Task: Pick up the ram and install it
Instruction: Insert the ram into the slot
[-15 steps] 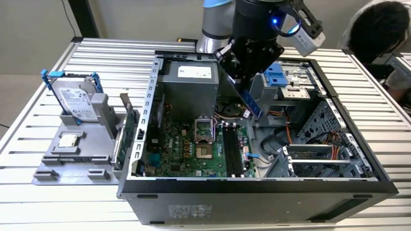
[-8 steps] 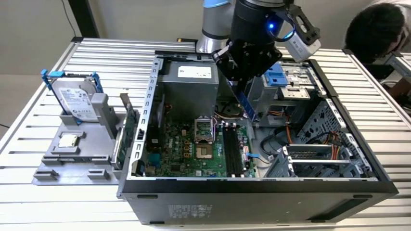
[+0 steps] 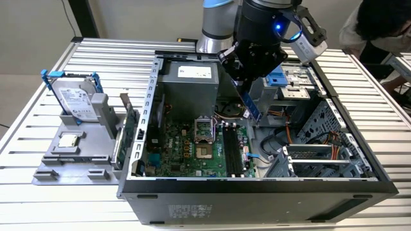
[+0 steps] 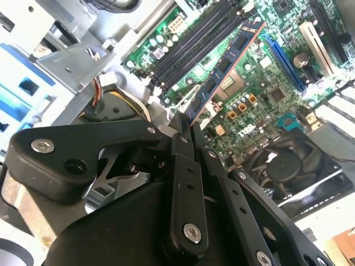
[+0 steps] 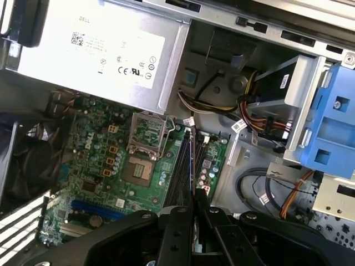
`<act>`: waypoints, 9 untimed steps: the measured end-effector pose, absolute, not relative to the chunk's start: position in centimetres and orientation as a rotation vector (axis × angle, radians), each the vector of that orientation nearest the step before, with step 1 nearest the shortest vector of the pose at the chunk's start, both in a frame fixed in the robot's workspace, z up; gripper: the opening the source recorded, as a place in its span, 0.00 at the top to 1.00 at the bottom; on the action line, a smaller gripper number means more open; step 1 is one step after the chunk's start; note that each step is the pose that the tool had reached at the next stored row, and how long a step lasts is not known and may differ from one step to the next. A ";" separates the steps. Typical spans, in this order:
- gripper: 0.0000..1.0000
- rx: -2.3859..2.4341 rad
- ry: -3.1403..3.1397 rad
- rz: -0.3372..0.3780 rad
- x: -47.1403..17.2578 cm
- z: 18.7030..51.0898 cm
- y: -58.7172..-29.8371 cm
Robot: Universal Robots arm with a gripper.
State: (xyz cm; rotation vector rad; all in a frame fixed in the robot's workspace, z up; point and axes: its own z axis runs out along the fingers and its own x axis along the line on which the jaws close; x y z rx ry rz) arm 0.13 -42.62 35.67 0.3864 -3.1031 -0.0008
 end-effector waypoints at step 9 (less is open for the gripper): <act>1.00 0.237 -3.118 -0.002 0.1 35.5 -42.7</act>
